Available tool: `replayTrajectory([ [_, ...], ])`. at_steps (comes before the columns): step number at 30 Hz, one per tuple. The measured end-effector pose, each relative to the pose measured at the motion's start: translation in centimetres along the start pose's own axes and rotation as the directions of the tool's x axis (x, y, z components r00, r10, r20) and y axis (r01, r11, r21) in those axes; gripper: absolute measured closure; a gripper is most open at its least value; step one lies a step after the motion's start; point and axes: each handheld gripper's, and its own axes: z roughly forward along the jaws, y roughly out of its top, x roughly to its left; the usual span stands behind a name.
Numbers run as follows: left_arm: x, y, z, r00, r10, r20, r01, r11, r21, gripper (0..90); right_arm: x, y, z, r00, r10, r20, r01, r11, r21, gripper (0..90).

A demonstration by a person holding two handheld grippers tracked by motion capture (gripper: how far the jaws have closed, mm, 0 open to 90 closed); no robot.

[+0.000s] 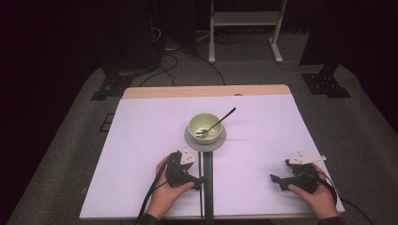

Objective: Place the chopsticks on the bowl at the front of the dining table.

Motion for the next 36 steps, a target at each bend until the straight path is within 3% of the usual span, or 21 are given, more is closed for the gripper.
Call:
replayTrajectory([
  [22, -1.4, -1.6, -1.4, 0.9999, -0.005, 0.010, 0.005, 1.0000, -0.004, 0.0, 0.0, 0.0, 0.0, 1.0000, -0.001, 0.001, 0.001, 1.0000, 0.000, 12.2],
  [36, -0.9, -2.3, -2.5, 0.9999, 0.010, -0.012, -0.009, 0.9998, 0.018, 0.0, 0.0, 0.0, 0.0, 1.0000, 0.000, 0.000, 0.000, 1.0000, 0.000, 12.2],
])
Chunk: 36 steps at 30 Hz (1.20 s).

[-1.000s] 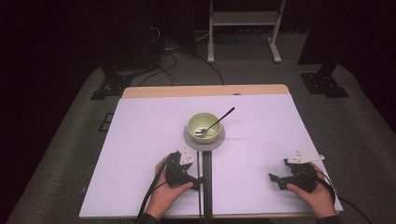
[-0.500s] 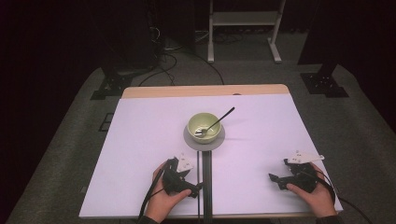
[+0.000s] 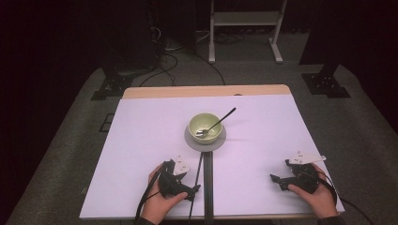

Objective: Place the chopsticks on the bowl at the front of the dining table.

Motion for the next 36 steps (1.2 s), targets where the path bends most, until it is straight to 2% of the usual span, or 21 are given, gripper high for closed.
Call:
replayTrajectory([
  [36, 2.0, -1.6, -1.8, 0.9993, -0.016, -0.034, 0.017, 0.9996, 0.024, 0.0, 0.0, 0.0, 0.0, 1.0000, 0.000, 0.000, 0.000, 1.0000, 0.000, 12.2],
])
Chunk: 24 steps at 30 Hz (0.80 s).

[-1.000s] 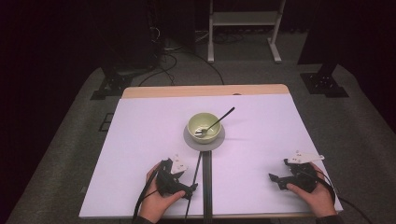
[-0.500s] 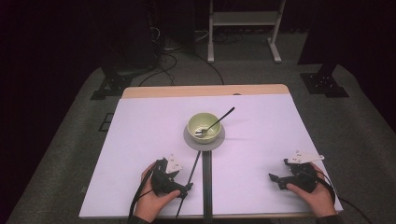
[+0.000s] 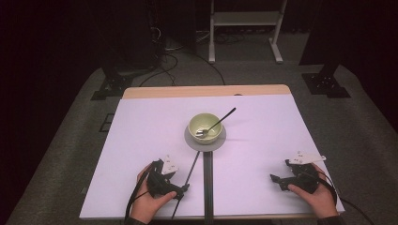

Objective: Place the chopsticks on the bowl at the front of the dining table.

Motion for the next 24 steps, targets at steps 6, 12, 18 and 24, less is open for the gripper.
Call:
replayTrajectory([
  [6, 0.3, -0.3, -0.3, 1.0000, -0.007, 0.000, 0.007, 1.0000, 0.002, 0.0, 0.0, 0.0, 0.0, 1.0000, 0.000, 0.000, 0.000, 1.0000, 0.000, 12.2],
  [12, 0.7, -0.6, -0.6, 0.9999, -0.010, -0.014, 0.010, 0.9999, 0.008, 0.0, 0.0, 0.0, 0.0, 1.0000, 0.000, 0.000, 0.000, 1.0000, 0.000, 12.2],
  [18, 1.3, -0.9, -0.9, 0.9995, -0.017, -0.025, 0.018, 0.9998, 0.007, 0.0, 0.0, 0.0, 0.0, 1.0000, 0.000, 0.000, 0.000, 1.0000, 0.000, 12.2],
  [24, 2.0, -1.1, -1.1, 0.9991, -0.023, -0.034, 0.024, 0.9997, 0.011, 0.0, 0.0, 0.0, 0.0, 1.0000, 0.000, 0.000, 0.000, 1.0000, 0.000, 12.2],
])
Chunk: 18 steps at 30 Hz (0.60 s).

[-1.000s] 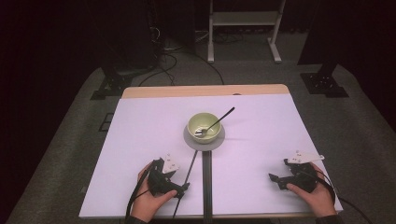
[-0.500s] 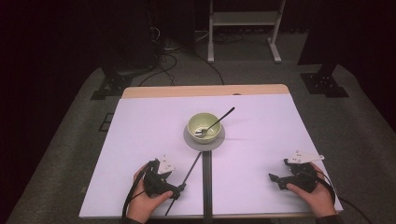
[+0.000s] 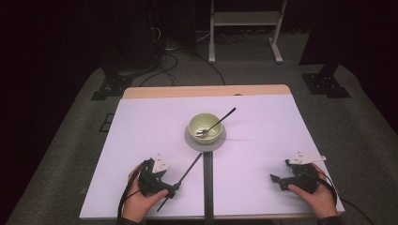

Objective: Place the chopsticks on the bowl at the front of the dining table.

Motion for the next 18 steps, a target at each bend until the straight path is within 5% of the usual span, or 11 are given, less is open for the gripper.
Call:
replayTrajectory([
  [18, 1.9, -0.7, -0.3, 0.9992, -0.037, -0.012, 0.037, 0.9993, -0.003, 0.0, 0.0, 0.0, 0.0, 1.0000, 0.001, 0.000, -0.001, 1.0000, 0.000, 12.2],
])
